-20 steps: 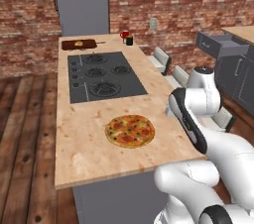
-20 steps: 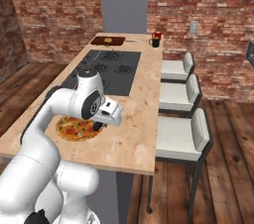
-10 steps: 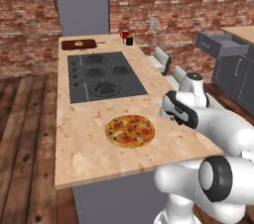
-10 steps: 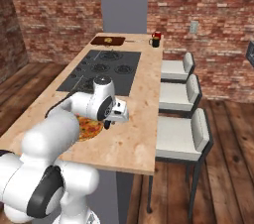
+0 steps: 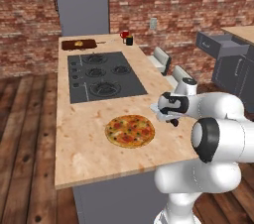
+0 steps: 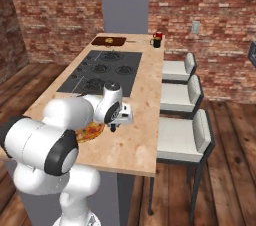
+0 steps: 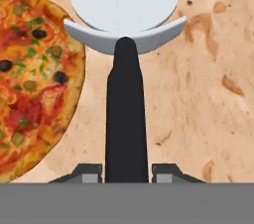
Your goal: Take the pizza cutter from the drawer on the left and place it on the dining counter for cutting.
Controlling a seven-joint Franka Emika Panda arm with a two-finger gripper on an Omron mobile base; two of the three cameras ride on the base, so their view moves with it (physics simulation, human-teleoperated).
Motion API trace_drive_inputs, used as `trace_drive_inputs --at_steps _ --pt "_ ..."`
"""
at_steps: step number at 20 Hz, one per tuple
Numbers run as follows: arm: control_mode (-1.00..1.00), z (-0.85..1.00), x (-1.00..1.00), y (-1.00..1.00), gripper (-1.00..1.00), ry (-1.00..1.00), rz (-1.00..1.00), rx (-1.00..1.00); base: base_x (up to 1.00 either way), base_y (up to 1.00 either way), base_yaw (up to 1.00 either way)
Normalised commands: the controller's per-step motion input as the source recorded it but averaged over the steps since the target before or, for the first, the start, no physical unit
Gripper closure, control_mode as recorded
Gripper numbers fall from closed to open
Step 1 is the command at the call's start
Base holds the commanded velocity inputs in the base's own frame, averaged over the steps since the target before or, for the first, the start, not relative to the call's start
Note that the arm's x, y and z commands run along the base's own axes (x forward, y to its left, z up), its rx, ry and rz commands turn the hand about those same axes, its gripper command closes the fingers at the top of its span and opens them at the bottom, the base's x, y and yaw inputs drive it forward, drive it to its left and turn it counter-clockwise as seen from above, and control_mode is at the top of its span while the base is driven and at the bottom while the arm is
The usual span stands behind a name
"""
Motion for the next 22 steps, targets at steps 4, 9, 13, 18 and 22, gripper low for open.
trace_drive_inputs --at_steps 4,9,13,18,22 --pt "-1.0 -0.36 0.17 0.13 1.0 0.01 0.0 0.0 0.0 0.0 0.0" --pt "-1.0 -0.38 0.13 0.13 1.0 0.03 0.0 0.0 0.0 0.0 0.0" --pt "-1.0 -0.23 0.2 0.01 1.0 0.0 0.0 0.0 0.0 0.0 0.0" --pt "-1.0 -0.2 0.27 0.0 1.0 0.0 0.0 0.0 0.0 0.0 0.0" --pt "-1.0 -0.11 0.24 0.0 1.0 0.0 0.0 0.0 0.0 0.0 0.0"
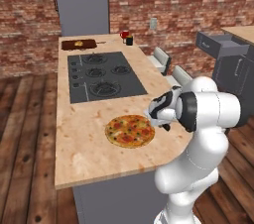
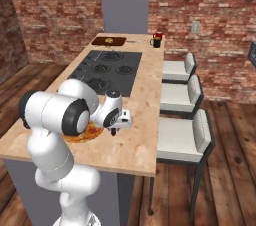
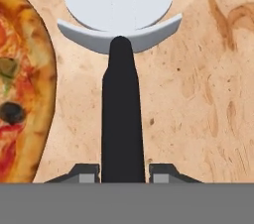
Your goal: Take the pizza cutter from the drawer on the left and place it on the dining counter for cutting.
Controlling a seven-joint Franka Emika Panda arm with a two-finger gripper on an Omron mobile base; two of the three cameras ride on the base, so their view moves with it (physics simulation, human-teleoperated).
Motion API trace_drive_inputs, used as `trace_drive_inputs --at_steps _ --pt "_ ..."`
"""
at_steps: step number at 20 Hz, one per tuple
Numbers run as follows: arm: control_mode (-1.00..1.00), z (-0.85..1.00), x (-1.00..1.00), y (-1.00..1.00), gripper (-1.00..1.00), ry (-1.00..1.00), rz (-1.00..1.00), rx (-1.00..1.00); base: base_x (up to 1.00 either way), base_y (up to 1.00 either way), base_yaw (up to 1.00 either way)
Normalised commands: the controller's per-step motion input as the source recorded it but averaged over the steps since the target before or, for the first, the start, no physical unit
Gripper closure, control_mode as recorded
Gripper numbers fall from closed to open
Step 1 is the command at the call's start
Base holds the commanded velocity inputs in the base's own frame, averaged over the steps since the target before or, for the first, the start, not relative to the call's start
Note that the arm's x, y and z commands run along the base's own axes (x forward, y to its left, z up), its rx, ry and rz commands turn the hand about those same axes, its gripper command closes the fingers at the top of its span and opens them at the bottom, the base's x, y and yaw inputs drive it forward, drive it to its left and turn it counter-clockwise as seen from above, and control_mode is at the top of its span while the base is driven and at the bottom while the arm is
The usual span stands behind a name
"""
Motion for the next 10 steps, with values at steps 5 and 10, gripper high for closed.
trace_drive_inputs --at_steps 5,10 --pt "-1.0 -0.08 0.16 -0.01 -1.0 0.01 0.0 0.0 0.0 0.0 0.0" --pt "-1.0 0.01 0.02 0.0 -1.0 0.03 0.0 0.0 0.0 0.0 0.0"
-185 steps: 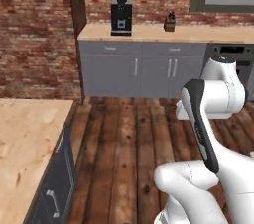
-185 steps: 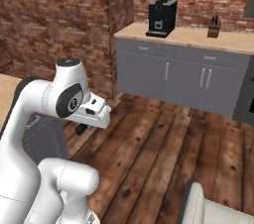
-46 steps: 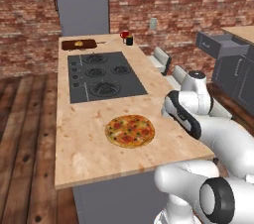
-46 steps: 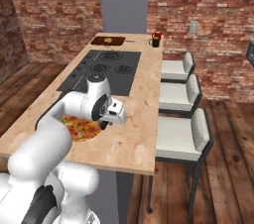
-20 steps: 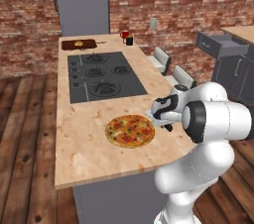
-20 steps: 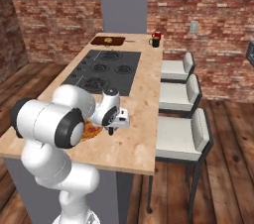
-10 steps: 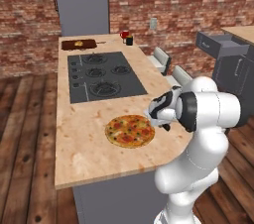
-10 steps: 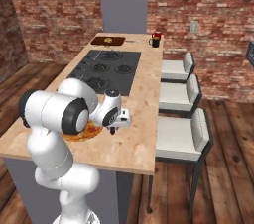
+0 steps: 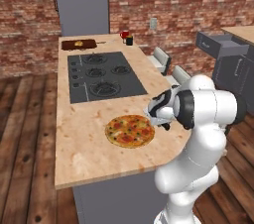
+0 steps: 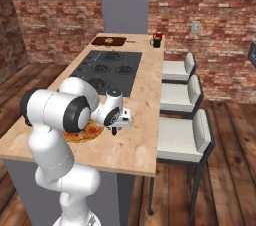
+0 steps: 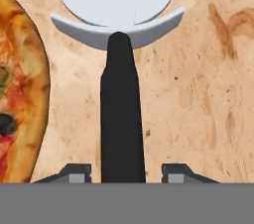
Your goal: Take the pizza cutter from the drawer on the left and place it on the dining counter for cutting.
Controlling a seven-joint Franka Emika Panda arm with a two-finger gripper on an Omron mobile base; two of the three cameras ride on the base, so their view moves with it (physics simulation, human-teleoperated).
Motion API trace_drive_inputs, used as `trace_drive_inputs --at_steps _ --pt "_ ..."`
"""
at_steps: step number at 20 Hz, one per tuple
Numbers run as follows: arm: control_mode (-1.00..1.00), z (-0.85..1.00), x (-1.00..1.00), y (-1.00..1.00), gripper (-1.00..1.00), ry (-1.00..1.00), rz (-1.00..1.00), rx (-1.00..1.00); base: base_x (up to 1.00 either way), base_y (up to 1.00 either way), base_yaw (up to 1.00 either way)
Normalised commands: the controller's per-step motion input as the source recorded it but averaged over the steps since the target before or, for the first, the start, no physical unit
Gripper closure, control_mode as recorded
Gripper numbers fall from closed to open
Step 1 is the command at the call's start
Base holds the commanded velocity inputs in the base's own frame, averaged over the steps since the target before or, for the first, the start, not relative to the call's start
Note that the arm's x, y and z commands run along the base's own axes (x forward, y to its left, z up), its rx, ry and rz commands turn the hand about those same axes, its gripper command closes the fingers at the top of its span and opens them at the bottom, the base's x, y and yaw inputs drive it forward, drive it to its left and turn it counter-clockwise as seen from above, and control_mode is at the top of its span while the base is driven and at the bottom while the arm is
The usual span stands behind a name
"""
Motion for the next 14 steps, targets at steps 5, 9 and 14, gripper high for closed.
trace_drive_inputs --at_steps 5,9,14 --pt "-1.0 0.51 -0.04 0.05 -1.0 0.0 -0.02 0.0 0.0 0.0 0.0" --pt "-1.0 0.96 -0.36 0.06 -1.0 0.0 -0.02 0.0 0.0 0.0 0.0" --pt "-1.0 0.89 -0.98 0.0 -1.0 0.0 -0.08 0.0 0.0 0.0 0.0"
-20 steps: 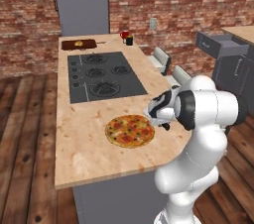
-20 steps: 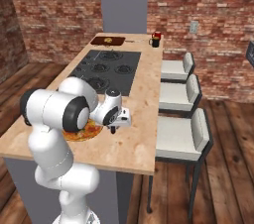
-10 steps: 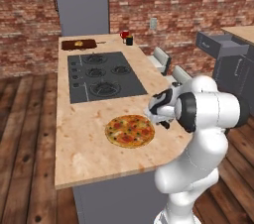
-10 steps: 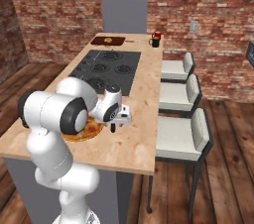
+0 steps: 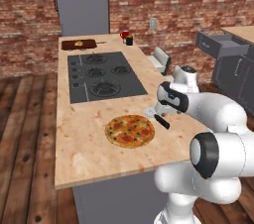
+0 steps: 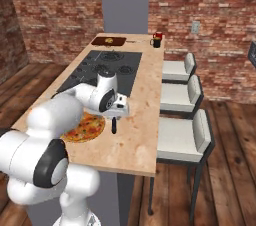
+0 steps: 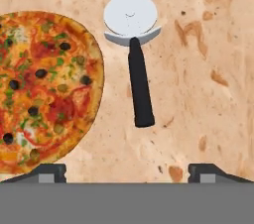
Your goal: Take the pizza cutter from the drawer on the left and place it on the dining counter for cutting.
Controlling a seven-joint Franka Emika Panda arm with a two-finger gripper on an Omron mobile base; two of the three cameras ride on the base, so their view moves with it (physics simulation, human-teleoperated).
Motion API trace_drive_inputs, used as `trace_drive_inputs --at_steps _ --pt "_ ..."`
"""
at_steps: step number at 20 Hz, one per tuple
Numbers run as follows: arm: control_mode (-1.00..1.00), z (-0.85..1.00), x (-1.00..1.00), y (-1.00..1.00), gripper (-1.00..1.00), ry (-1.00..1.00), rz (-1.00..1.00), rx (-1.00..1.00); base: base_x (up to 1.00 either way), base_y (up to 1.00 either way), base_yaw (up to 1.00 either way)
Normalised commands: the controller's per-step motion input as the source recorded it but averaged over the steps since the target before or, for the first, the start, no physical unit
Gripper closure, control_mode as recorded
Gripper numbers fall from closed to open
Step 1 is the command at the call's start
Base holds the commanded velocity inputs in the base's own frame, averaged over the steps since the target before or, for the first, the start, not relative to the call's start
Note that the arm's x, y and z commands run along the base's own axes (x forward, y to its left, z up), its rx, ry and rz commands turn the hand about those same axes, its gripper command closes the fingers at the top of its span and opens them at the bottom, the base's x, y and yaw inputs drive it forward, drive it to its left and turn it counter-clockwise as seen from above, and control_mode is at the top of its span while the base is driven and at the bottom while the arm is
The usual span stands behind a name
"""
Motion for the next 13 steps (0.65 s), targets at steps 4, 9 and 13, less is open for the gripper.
trace_drive_inputs --at_steps 4,9,13 --pt "-1.0 0.89 -1.0 0.1 -1.0 0.08 -0.13 0.0 0.0 0.0 0.0" --pt "-1.0 0.68 -1.0 0.33 -1.0 0.06 -0.13 0.0 0.0 0.0 0.0" --pt "-1.0 0.68 -0.96 0.63 -1.0 0.03 -0.06 0.0 0.0 0.0 0.0"
